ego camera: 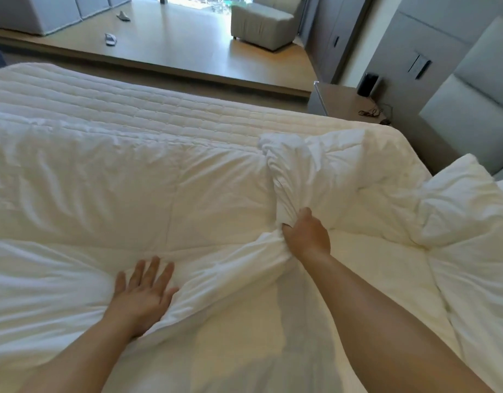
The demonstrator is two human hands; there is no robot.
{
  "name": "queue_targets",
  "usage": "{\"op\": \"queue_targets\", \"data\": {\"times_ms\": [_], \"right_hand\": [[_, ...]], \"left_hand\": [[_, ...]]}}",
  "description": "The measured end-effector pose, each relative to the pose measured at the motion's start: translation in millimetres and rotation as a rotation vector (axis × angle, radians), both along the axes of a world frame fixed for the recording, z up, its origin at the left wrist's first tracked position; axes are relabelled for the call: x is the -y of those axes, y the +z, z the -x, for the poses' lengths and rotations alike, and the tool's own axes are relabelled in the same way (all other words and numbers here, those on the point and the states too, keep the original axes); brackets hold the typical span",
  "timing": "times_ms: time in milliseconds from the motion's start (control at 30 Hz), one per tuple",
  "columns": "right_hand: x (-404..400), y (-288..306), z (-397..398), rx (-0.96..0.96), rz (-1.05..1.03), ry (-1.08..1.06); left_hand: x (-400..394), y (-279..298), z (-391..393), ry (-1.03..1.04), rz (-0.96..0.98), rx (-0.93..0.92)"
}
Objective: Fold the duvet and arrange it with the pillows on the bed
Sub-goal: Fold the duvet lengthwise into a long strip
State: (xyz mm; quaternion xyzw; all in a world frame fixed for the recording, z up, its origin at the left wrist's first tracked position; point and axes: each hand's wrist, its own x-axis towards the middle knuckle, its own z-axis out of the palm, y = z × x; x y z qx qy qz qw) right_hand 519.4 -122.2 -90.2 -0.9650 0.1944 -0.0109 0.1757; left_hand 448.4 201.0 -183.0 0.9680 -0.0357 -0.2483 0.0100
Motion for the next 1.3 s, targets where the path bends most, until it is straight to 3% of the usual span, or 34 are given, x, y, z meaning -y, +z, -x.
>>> {"op": "queue_targets", "data": {"times_ms": [100,200,300,367,467,567,667,833,933,1033,1100,1167,1300], "right_hand": [[4,23,-4,0.040,-0.053,0.064],[20,41,17,0.171,-0.260,0.075],[46,25,84,0.304,-0.509,-0.095],[58,-11,150,0.216,-0.560,-0.268],[57,-61,218,-0.175,-0.556,-0.374],[51,-61,220,-0.366,-0.514,-0.297],[53,-32,201,-0.258,-0.280,-0.222],[41,32,135,0.336,0.148,-0.014],[23,47,68,0.256,0.275,0.119],[23,19,24,-0.054,0.414,0.205],[46,-9,21,-0.216,0.411,0.143],[77,-23,33,-0.260,0.335,0.058],[131,3,53,0.064,0.002,-0.079]], "left_hand": [[1,1,-4,0.002,-0.020,-0.031],[-1,4,-7,0.033,0.026,-0.056],[1,14,-7,0.071,0.089,-0.045],[3,19,-1,0.053,0.102,-0.014],[8,24,9,0.047,0.100,0.045],[22,31,16,0.101,0.120,0.077],[56,35,25,0.063,0.208,0.118],[111,5,56,-0.114,0.236,0.137],[107,-17,75,-0.193,0.121,0.150],[100,-23,78,-0.245,0.043,0.140],[100,-24,77,-0.278,0.036,0.160],[100,-29,78,-0.280,0.037,0.126],[103,-23,65,-0.236,0.079,0.093]]}}
